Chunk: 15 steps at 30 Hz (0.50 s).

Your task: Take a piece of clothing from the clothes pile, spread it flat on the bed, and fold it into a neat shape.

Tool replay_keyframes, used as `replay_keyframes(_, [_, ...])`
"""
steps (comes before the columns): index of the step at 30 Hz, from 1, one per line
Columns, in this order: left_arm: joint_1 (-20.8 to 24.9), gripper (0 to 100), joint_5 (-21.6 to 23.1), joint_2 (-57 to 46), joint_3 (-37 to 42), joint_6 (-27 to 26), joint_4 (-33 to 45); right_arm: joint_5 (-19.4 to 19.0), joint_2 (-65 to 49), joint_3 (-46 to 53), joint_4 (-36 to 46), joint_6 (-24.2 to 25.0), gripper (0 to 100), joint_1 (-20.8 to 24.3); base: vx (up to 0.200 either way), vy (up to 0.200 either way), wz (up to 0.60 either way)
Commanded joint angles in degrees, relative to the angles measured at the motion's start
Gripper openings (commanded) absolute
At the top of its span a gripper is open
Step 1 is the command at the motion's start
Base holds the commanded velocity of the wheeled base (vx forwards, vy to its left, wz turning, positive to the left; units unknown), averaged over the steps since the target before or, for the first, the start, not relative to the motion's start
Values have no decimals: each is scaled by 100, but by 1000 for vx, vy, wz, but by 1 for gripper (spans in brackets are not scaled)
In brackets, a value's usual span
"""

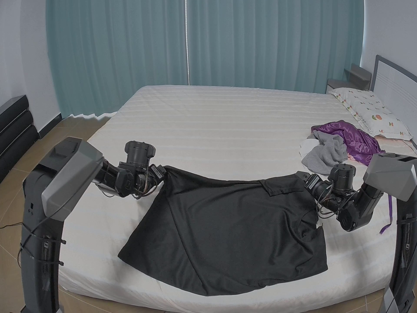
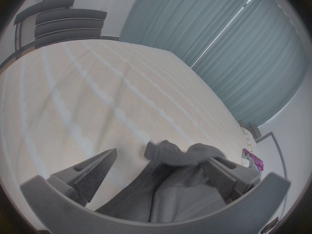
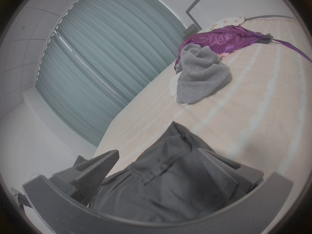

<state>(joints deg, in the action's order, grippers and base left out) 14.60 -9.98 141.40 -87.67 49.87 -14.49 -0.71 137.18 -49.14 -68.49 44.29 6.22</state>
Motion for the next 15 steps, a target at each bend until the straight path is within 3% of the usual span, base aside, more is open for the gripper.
replay_keyframes(1, [-204,100,497,-1071,901,-4,8,-395,-965,1152,-306,168,100,46,0,0,0])
replay_keyframes(7, [-248,100,998,-1528,1824,-83,-45,-694,-1255,2286,-1097,185,100,55,0,0,0])
replay_keyframes(15, [-248,100,1315,-2055,3257,-4,-651,-685,-1352,3473,-2125,177,100,125,0,0,0])
